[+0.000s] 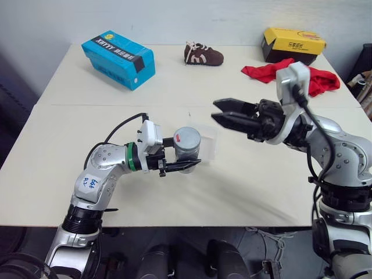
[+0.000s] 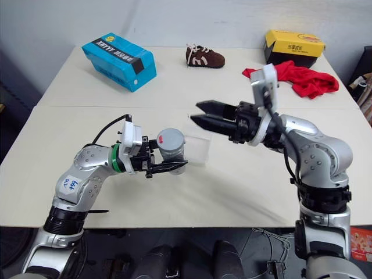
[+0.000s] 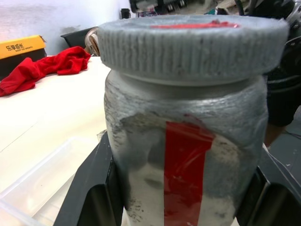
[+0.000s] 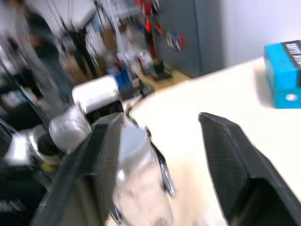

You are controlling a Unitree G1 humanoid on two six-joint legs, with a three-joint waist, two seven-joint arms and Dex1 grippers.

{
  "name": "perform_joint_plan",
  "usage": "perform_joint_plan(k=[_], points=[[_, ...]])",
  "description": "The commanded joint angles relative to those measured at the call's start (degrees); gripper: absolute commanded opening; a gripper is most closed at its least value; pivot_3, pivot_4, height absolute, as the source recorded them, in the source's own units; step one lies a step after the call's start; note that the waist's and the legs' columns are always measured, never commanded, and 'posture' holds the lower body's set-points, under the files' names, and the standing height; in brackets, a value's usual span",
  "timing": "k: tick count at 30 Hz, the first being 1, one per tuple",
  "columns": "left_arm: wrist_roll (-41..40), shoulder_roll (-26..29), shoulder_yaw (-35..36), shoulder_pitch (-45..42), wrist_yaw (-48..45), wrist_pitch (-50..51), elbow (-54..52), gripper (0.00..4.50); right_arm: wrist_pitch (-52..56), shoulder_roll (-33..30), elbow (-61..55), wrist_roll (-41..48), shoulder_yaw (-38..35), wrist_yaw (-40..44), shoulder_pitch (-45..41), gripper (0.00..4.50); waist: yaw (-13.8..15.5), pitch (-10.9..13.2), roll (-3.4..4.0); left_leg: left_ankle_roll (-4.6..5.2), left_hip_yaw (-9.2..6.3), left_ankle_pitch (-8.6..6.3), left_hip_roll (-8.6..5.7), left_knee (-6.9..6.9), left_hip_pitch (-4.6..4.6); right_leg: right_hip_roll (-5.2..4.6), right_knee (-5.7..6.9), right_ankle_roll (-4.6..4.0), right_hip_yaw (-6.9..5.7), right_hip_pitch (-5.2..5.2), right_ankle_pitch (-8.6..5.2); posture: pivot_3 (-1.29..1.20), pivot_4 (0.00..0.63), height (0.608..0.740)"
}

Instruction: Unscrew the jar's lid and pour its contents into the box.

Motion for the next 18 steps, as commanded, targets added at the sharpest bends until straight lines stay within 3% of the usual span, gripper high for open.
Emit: perform_joint_plan(k=[1, 3, 10, 18], points=[[-0.79, -0.22, 0.09, -1.26, -0.52, -0.4, -1.14, 2.31, -5.85, 2.47, -4.3, -3.13, 3.29, 1.02, -0.66, 3.69, -0.02, 0.0, 0.0, -0.01, 0.0, 0.01, 0.03, 0.0, 0.01, 0.02, 0.01, 0.0, -0.01, 0.0, 0.0, 0.0, 0.15, 0.74], [-0.71, -0.35, -0.13, -1.41, -0.65, -0.34, -0.99, 2.31, -7.19, 3.75, -4.42, -5.09, 5.36, 0.57, -1.12, 4.44, 0.12, 0.0, 0.0, -0.05, 0.0, 0.03, 0.06, 0.02, 0.01, 0.05, 0.02, 0.0, -0.01, 0.0, 0.0, 0.0, 0.15, 0.74], [-0.49, -0.55, -0.49, -1.41, -0.78, -0.3, -0.76, 2.31, -7.18, 3.29, -3.86, -9.03, 11.31, 3.51, -2.52, 4.48, 0.5, 0.0, 0.0, 0.02, -0.08, 0.05, -0.04, 0.05, -0.02, -0.05, 0.03, 0.0, 0.02, 0.01, 0.0, 0.0, 0.15, 0.74], [-0.2, -1.14, -0.69, -1.8, -0.59, -0.59, -0.43, 2.31, -9.25, 3.63, -2.41, -12.6, 12.7, 4.74, -2.41, 4.48, 0.45, 0.0, 0.0, 0.02, -0.1, 0.05, -0.03, 0.05, -0.02, -0.03, 0.03, 0.0, -0.01, 0.01, 0.0, 0.0, 0.15, 0.74]])
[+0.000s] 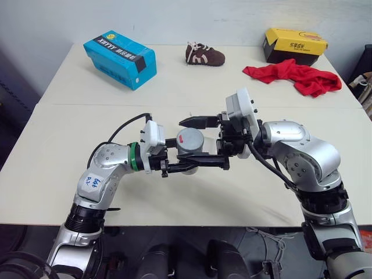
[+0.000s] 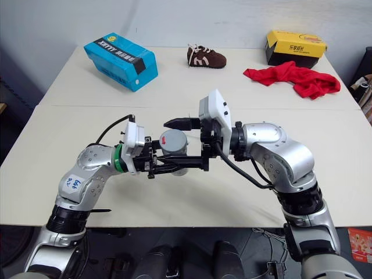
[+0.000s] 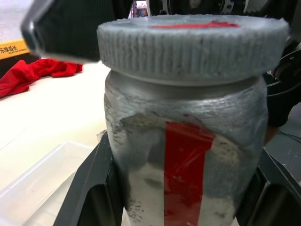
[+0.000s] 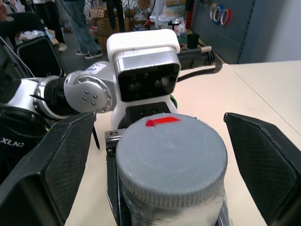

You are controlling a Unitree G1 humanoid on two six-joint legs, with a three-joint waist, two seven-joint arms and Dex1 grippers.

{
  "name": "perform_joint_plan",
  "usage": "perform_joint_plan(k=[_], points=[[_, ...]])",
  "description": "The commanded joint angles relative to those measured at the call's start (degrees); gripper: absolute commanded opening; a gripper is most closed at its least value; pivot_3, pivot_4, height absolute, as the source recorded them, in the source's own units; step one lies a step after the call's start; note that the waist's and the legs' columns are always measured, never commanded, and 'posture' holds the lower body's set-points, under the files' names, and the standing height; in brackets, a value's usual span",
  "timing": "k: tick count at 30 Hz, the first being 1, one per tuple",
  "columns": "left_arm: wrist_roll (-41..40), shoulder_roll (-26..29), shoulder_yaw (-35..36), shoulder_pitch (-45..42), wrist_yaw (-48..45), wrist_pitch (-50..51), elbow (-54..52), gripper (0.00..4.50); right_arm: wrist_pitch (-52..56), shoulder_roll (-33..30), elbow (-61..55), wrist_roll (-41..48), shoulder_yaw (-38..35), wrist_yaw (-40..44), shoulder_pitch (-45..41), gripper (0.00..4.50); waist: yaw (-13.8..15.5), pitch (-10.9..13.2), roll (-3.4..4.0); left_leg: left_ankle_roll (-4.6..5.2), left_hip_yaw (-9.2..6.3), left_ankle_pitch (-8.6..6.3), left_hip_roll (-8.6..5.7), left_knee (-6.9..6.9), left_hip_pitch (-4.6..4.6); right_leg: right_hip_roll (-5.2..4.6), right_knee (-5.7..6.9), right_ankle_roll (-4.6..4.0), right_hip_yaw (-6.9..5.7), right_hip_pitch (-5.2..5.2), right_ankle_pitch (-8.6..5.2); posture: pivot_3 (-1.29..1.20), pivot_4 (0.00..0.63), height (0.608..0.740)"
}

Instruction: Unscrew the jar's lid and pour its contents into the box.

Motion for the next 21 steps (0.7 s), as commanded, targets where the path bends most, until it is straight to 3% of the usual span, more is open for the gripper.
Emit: perform_joint_plan(k=[1, 4, 9, 12, 21], points=[[-0.22, -0.3, 0.07, -0.96, 0.05, -0.65, -0.92, 2.31, -2.15, 0.21, -0.16, -0.91, -0.25, 0.92, -0.46, 4.48, 0.0, 0.0, 0.0, 0.0, 0.0, 0.0, 0.0, 0.0, 0.0, 0.0, 0.0, 0.0, 0.0, 0.0, 0.0, 0.0, 0.15, 0.74], [-0.12, -0.48, -0.03, -0.77, 0.21, -0.71, -1.13, 2.31, -3.48, 0.79, 0.56, -1.44, -0.31, 1.12, -0.22, 4.11, -0.01, 0.0, 0.0, 0.0, 0.01, 0.0, 0.0, 0.0, 0.0, 0.0, 0.0, 0.0, -0.02, 0.0, 0.0, 0.0, 0.15, 0.74], [0.08, -0.45, -0.14, -0.57, 0.16, -0.8, -1.26, 2.31, -4.87, 2.13, 1.63, -0.89, -1.11, 1.66, -0.05, 2.6, 0.01, 0.0, 0.0, 0.0, 0.01, 0.0, 0.0, 0.0, 0.0, 0.0, 0.0, 0.0, -0.02, 0.0, 0.0, 0.0, 0.15, 0.74], [0.22, -0.14, -0.06, -0.31, -0.08, -0.99, -1.19, 2.31, -3.0, 3.7, 1.98, 2.84, -2.87, 1.54, -0.01, 2.58, -0.01, 0.0, 0.0, 0.0, 0.01, 0.0, 0.0, 0.0, 0.0, 0.0, 0.0, 0.0, -0.02, 0.0, 0.0, 0.0, 0.15, 0.74], [0.41, 0.54, 0.18, 0.48, -0.57, -1.71, -1.05, 2.31, 16.81, 6.24, 4.5, 29.35, -15.88, -9.78, -0.84, 2.58, -0.01, 0.01, 0.01, 0.0, -0.07, 0.0, 0.0, 0.0, 0.0, -0.04, 0.0, 0.0, 0.06, 0.03, 0.0, 0.0, 0.15, 0.74]])
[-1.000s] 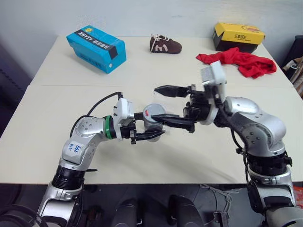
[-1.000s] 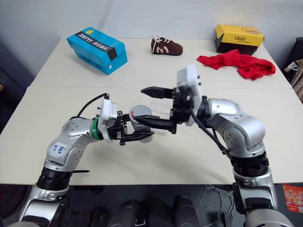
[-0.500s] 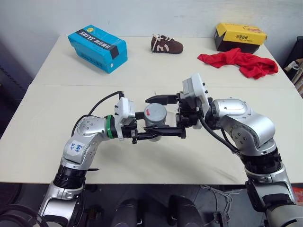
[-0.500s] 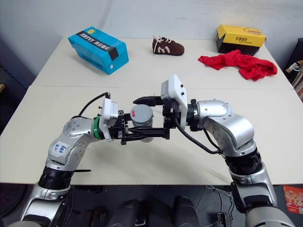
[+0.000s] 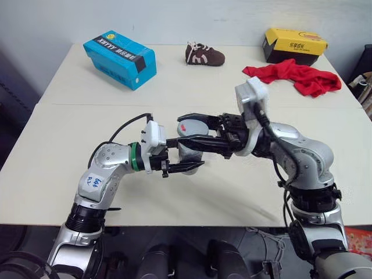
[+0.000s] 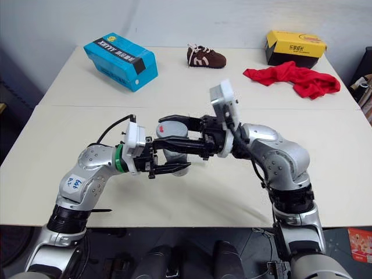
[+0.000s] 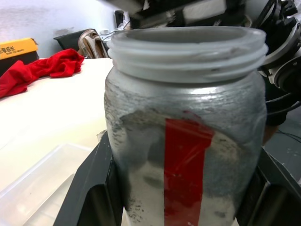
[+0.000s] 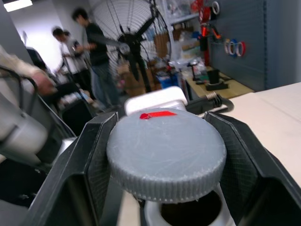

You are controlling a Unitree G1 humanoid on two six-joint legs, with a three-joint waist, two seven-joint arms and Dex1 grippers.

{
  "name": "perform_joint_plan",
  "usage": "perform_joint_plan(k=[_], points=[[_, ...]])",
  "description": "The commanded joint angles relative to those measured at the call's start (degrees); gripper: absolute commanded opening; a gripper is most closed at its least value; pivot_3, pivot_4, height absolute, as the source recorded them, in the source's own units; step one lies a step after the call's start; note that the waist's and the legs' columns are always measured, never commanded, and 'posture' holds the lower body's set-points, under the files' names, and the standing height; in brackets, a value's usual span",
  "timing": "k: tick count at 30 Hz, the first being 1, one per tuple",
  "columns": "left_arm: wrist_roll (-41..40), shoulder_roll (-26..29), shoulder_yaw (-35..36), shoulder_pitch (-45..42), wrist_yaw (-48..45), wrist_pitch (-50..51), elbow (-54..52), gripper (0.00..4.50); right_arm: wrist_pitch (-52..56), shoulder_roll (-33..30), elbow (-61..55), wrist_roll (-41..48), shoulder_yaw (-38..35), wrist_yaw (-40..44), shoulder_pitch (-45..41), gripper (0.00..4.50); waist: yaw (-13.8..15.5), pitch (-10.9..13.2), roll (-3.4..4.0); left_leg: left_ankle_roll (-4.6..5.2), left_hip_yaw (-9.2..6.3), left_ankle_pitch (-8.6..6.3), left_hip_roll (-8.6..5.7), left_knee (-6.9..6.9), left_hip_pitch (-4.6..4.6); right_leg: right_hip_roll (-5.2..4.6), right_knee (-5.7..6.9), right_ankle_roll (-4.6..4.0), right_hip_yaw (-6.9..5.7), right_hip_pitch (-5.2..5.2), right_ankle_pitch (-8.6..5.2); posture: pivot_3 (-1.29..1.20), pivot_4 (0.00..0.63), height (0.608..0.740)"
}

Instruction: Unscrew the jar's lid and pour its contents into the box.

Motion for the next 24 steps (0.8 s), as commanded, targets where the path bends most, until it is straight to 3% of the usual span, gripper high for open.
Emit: perform_joint_plan(k=[1, 2, 7, 11, 15, 19, 24], points=[[0.06, 0.44, 0.49, 0.0, -0.52, -1.52, -1.06, 2.31, 6.2, -0.15, 1.63, 12.92, -7.91, -6.6, -1.09, 2.58, 0.06, 0.0, 0.0, 0.0, -0.03, 0.0, 0.0, 0.0, -0.01, -0.03, 0.0, 0.0, 0.03, 0.01, 0.0, 0.0, 0.15, 0.74], [0.09, 0.51, 0.87, -0.11, -0.41, -1.85, -0.95, 2.31, 5.37, -0.66, 1.53, 12.76, -9.85, -8.44, -0.27, 2.58, 0.06, 0.0, 0.0, 0.0, -0.05, 0.0, 0.0, 0.0, -0.01, -0.04, 0.0, -0.01, 0.04, 0.01, 0.0, 0.0, 0.15, 0.74], [-1.47, 1.52, 4.22, -1.91, -0.24, -1.84, 0.62, 2.31, -16.3, -10.12, 3.68, -11.41, -12.7, -5.75, 10.83, 2.58, 0.57, 0.0, -0.01, 0.01, -0.1, -0.02, -0.07, -0.02, -0.07, -0.05, -0.09, -0.01, 0.07, 0.03, 0.0, 0.0, 0.15, 0.74], [-0.24, 2.92, 5.15, -6.61, -1.7, -2.68, 7.57, 2.31, -42.04, -16.06, 22.87, -27.5, -14.94, 1.73, 22.64, 2.58, 1.05, 0.01, -0.02, 0.09, 0.15, -0.01, -0.15, -0.07, -0.06, 0.03, -0.23, 0.11, -0.1, 0.02, 0.06, 0.0, 0.15, 0.74], [0.52, 2.3, 5.19, -12.37, -2.53, -3.15, 14.91, 2.31, -55.52, -16.09, 39.02, -33.42, -15.65, 2.64, 24.42, 2.58, 0.92, 0.06, 0.06, 0.21, 0.32, 0.06, -0.15, -0.08, -0.02, 0.04, -0.34, 0.23, -0.01, 0.06, 0.13, 0.0, 0.15, 0.74], [1.56, 1.88, 4.57, -16.8, -4.05, -3.31, 20.47, 2.31, -56.69, -15.5, 48.36, -34.47, -15.84, 2.62, 24.53, 2.58, -0.24, 0.07, 0.08, 0.16, 0.33, 0.18, -0.08, -0.07, 0.03, 0.06, -0.34, 0.28, 0.01, 0.12, 0.16, 0.0, 0.15, 0.74], [2.95, 0.87, 4.82, -20.15, -3.71, -4.03, 24.65, 2.31, -55.42, -15.18, 45.18, -31.12, -18.61, 3.62, 26.22, 4.14, -0.29, 0.08, 0.1, 0.02, 0.31, 0.27, 0.04, -0.1, 0.1, 0.15, -0.31, 0.28, 0.02, 0.13, 0.15, 0.0, 0.15, 0.74]])
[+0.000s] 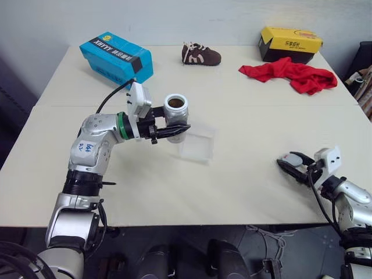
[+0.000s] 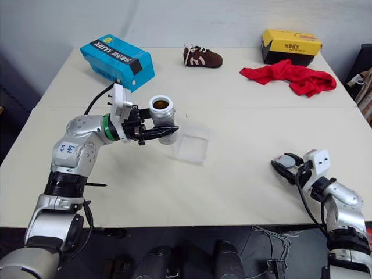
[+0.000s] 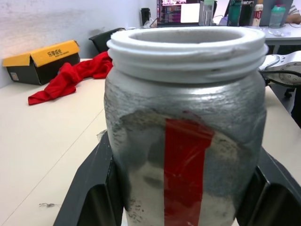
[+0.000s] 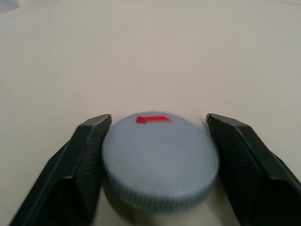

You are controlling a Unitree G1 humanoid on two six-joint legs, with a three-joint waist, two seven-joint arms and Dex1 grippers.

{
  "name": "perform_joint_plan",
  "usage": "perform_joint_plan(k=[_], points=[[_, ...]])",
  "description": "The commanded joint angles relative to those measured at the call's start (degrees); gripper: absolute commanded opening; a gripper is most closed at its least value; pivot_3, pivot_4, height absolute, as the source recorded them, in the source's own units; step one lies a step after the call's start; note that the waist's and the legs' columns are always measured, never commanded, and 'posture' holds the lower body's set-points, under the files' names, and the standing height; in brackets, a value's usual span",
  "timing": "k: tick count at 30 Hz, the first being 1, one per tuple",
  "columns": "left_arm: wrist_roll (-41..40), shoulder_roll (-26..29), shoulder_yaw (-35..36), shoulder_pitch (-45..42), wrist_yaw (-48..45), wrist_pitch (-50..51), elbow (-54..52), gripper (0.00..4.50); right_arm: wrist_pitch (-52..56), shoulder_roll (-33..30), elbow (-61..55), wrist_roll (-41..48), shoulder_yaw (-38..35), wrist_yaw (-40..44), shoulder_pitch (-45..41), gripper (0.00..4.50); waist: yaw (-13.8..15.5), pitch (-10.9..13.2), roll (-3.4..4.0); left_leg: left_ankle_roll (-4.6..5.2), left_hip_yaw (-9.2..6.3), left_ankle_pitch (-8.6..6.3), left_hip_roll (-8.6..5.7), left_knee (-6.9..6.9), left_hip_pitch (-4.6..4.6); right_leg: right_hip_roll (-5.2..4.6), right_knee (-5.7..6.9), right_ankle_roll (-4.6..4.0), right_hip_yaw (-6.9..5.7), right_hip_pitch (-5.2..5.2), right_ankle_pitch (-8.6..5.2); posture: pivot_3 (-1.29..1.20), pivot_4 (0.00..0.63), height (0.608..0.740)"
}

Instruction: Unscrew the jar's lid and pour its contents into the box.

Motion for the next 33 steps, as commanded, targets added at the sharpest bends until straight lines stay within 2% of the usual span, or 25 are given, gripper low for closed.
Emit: perform_joint_plan(k=[1, 4, 10, 14, 17, 20, 23, 26, 29, 33], points=[[1.26, -0.38, 0.51, -3.22, 1.37, -0.15, 1.98, 2.31, 0.07, -0.58, -5.94, 2.98, -3.75, 0.44, 1.74, 4.46, 0.35, 0.02, 0.02, 0.01, -0.01, 0.01, 0.0, 0.01, -0.01, -0.01, 0.0, 0.0, 0.0, 0.0, 0.0, 0.0, 0.15, 0.74], [4.5, -0.7, -0.4, -5.57, 3.7, -1.43, 4.82, 2.31, 2.97, -1.79, -16.2, 5.64, -5.66, 0.24, 4.75, 4.46, 0.71, 0.03, 0.04, 0.02, -0.04, 0.01, -0.03, 0.05, -0.03, -0.05, 0.01, 0.0, 0.02, 0.0, 0.0, 0.0, 0.15, 0.74], [13.11, -1.98, -2.82, -9.99, 7.33, -13.28, 11.18, 2.31, 15.25, -5.52, -42.06, 12.03, -4.46, 0.47, 11.11, 4.46, 1.03, 0.04, 0.07, 0.0, -0.15, -0.01, -0.05, 0.06, -0.06, -0.11, 0.01, 0.0, 0.01, -0.02, 0.0, 0.0, 0.15, 0.74], [22.65, -2.04, -6.4, -14.3, 12.72, -27.26, 18.58, 2.31, 22.21, -6.33, -54.0, 15.7, -2.69, -1.3, 13.59, 4.46, 1.7, 0.05, 0.06, -0.02, -0.17, -0.03, -0.04, 0.07, -0.08, -0.1, 0.0, 0.0, -0.02, -0.04, 0.0, 0.0, 0.15, 0.74], [34.52, -1.34, -11.1, -17.29, 23.3, -42.96, 24.32, 2.31, 24.23, -5.71, -57.44, 15.3, -1.59, -2.33, 15.09, 4.46, 2.09, 0.05, 0.05, 0.03, -0.15, -0.06, -0.09, 0.06, -0.09, -0.15, -0.03, -0.01, -0.01, -0.06, 0.01, 0.0, 0.15, 0.74], [46.05, -0.87, -15.65, -20.41, 36.18, -53.43, 29.84, 2.31, 24.92, -4.97, -57.97, 14.82, -1.98, -3.43, 16.4, 4.46, 2.46, 0.06, 0.03, 0.12, -0.13, -0.13, -0.16, 0.06, -0.12, -0.23, -0.03, -0.02, -0.02, -0.08, 0.02, 0.0, 0.15, 0.74], [60.59, 0.22, -21.56, -24.15, 54.28, -59.85, 33.38, 2.31, 25.62, -4.61, -58.14, 14.94, -2.88, -4.54, 17.61, 4.46, 2.89, 0.07, 0.01, 0.21, -0.14, -0.19, -0.2, 0.05, -0.19, -0.25, -0.11, 0.01, -0.03, -0.1, 0.05, 0.0, 0.15, 0.74], [76.19, 1.34, -30.03, -27.64, 73.22, -61.16, 35.2, 2.31, 25.46, -4.27, -58.24, 14.67, -3.27, -5.14, 18.59, 4.46, 3.39, 0.08, 0.0, 0.3, -0.13, -0.25, -0.24, 0.06, -0.36, -0.23, -0.16, 0.06, -0.05, -0.2, 0.08, 0.0, 0.15, 0.74], [93.08, 1.57, -40.43, -31.11, 93.55, -52.27, 36.51, 2.31, 25.55, -3.6, -58.96, 14.87, -3.27, -6.25, 19.47, 4.46, 3.71, 0.08, -0.01, 0.39, -0.12, -0.3, -0.28, 0.06, -0.44, -0.21, -0.2, 0.09, -0.05, -0.24, 0.1, 0.0, 0.15, 0.74], [103.22, -0.78, -48.55, -34.22, 109.21, -42.87, 42.06, 2.31, 25.74, -2.8, -59.89, 14.98, -3.01, -7.56, 20.39, 4.46, 3.69, 0.1, -0.05, 0.53, -0.14, -0.31, -0.3, 0.11, -0.68, -0.2, -0.28, 0.18, -0.08, -0.35, 0.14, 0.0, 0.15, 0.74]])
